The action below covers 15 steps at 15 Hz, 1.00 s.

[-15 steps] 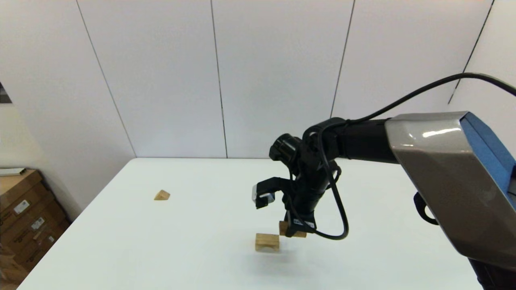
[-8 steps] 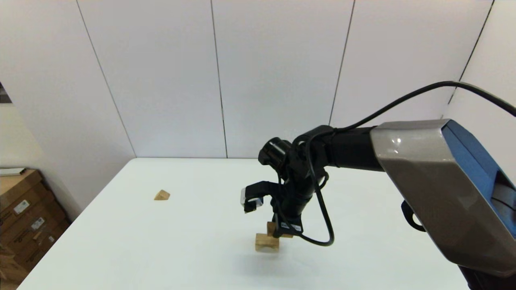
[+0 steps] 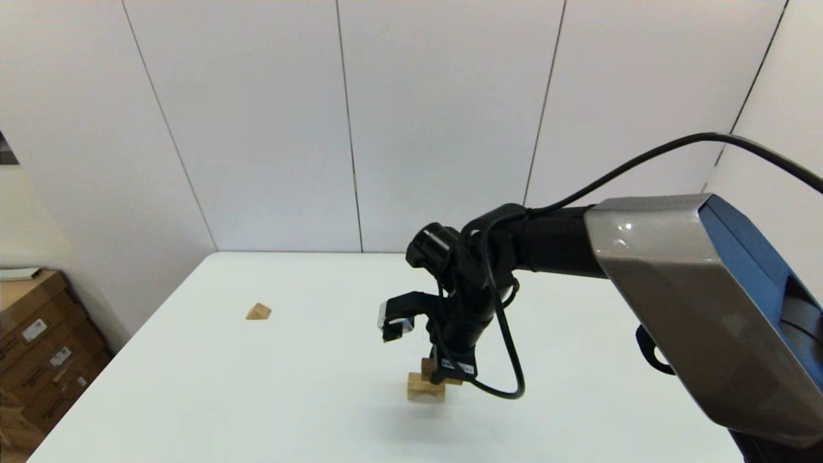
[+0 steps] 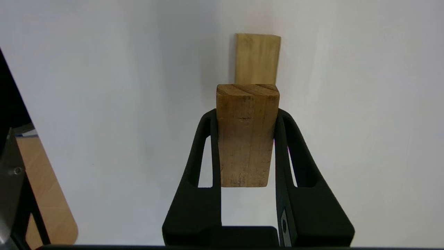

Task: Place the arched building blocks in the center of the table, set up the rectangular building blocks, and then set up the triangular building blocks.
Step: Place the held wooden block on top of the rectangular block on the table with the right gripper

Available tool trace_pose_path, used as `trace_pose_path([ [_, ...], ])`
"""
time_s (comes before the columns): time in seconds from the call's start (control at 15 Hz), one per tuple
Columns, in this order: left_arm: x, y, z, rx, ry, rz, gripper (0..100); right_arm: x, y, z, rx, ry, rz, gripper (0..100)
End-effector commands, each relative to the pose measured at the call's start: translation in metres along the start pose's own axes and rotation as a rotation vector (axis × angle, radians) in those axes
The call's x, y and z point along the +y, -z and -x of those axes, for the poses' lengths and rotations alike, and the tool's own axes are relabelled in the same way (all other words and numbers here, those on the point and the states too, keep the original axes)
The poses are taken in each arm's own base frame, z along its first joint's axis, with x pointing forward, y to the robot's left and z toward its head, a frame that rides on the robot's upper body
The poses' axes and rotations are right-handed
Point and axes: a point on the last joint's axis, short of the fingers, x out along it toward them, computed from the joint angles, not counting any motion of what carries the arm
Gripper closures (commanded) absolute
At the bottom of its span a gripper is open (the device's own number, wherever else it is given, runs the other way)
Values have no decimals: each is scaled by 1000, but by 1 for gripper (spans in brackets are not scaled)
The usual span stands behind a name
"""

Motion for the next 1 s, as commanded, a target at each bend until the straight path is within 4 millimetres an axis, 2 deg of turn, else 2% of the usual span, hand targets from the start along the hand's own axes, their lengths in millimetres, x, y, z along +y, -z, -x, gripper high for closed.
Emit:
trace_pose_path([
  [0.07, 0, 0, 0, 2, 0, -1, 0, 5, -8, -5, -13, 5, 18, 100],
  [0.33, 0, 0, 0, 2, 0, -1, 0, 9, -15, -10, -23, 8, 36, 100],
  [1.0, 0, 0, 0, 2, 0, -1, 0, 0, -15, -30, -32, 34, 47, 100],
])
